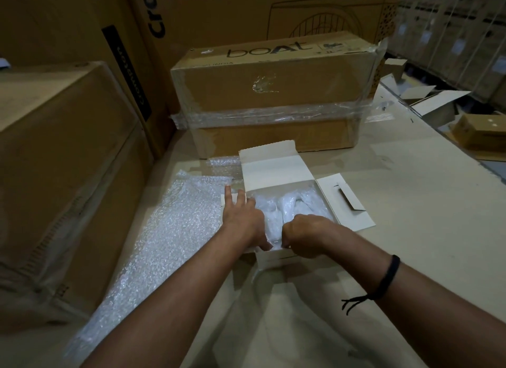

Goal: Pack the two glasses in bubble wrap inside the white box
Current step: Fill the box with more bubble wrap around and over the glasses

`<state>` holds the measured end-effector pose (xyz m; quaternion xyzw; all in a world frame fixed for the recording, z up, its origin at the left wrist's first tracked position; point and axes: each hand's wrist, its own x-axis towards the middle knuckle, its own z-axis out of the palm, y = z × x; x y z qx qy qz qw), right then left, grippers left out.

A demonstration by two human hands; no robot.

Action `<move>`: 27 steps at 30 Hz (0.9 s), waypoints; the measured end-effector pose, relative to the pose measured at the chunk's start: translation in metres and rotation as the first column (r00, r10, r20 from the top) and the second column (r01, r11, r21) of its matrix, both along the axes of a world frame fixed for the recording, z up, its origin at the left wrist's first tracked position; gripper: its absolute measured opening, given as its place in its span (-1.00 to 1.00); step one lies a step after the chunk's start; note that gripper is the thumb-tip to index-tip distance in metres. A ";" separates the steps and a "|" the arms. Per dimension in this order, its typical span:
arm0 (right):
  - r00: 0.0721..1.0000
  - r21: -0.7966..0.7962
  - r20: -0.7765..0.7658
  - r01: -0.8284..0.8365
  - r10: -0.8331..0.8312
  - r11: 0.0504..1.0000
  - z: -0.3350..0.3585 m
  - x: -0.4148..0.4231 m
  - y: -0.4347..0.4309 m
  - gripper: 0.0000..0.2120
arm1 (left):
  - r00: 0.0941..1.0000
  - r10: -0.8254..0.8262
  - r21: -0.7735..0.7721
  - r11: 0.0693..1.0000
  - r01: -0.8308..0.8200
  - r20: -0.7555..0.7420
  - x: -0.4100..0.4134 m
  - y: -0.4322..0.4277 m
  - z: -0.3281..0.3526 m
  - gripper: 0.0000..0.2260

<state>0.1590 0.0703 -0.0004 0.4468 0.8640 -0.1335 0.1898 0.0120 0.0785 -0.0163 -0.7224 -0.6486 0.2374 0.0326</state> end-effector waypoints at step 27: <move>0.970 -0.241 -0.234 0.009 -0.068 0.971 -0.007 0.000 -0.025 -0.26 | 0.804 0.039 0.065 0.993 -0.096 0.593 -0.032 0.030 -0.001 -0.60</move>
